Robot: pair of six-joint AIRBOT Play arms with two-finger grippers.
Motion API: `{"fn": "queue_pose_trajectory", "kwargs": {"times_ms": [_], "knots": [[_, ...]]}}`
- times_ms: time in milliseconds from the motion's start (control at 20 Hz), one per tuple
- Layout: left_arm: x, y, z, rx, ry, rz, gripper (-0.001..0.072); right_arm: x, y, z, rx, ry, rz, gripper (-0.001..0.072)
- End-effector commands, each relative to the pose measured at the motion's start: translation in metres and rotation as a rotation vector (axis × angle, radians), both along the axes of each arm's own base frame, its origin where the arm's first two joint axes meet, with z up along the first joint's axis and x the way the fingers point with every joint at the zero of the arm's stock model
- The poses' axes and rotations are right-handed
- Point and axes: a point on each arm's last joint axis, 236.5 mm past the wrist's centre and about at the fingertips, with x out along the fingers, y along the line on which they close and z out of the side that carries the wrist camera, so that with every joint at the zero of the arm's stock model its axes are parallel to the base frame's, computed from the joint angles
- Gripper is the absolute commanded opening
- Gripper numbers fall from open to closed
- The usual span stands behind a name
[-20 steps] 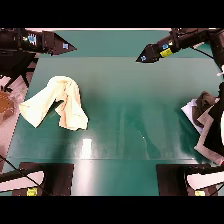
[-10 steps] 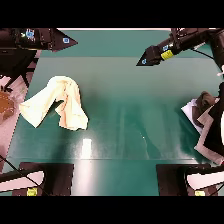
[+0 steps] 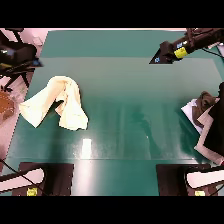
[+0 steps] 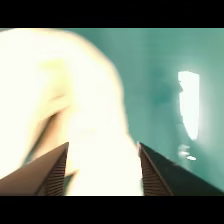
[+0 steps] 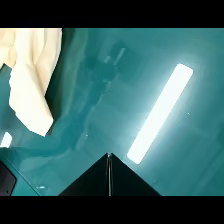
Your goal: Fold the shirts.
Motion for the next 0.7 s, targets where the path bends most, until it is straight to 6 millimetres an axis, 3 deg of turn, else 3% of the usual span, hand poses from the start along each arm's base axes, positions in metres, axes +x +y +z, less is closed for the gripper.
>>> {"fn": "queue_pose_trajectory", "kwargs": {"times_ms": [0,50,100,200,250,450,650], "knots": [[-0.035,0.081,-0.015,0.041,0.139,0.243,0.0511,0.006,-0.014,0.000,0.001,0.000,-0.038,0.0024],[-0.037,0.085,-0.016,-0.004,0.137,0.260,0.0550,0.007,-0.014,0.001,-0.001,-0.008,-0.035,0.0024],[-0.038,0.084,-0.020,-0.064,0.144,0.269,0.0635,0.009,-0.015,0.001,-0.002,-0.017,-0.032,0.0024],[-0.046,0.074,-0.041,-0.181,0.197,0.254,0.0636,0.011,-0.014,-0.001,0.004,-0.018,-0.039,0.0024],[-0.052,0.068,-0.058,-0.221,0.239,0.248,0.0683,0.011,-0.014,-0.005,0.004,-0.009,-0.042,0.0024],[-0.060,0.068,-0.124,-0.253,0.318,0.296,0.0683,0.005,-0.014,-0.026,-0.002,0.056,-0.040,0.0024],[-0.054,0.078,-0.155,-0.225,0.282,0.344,0.0682,0.001,-0.014,-0.032,-0.004,0.081,-0.033,0.0024]]}}
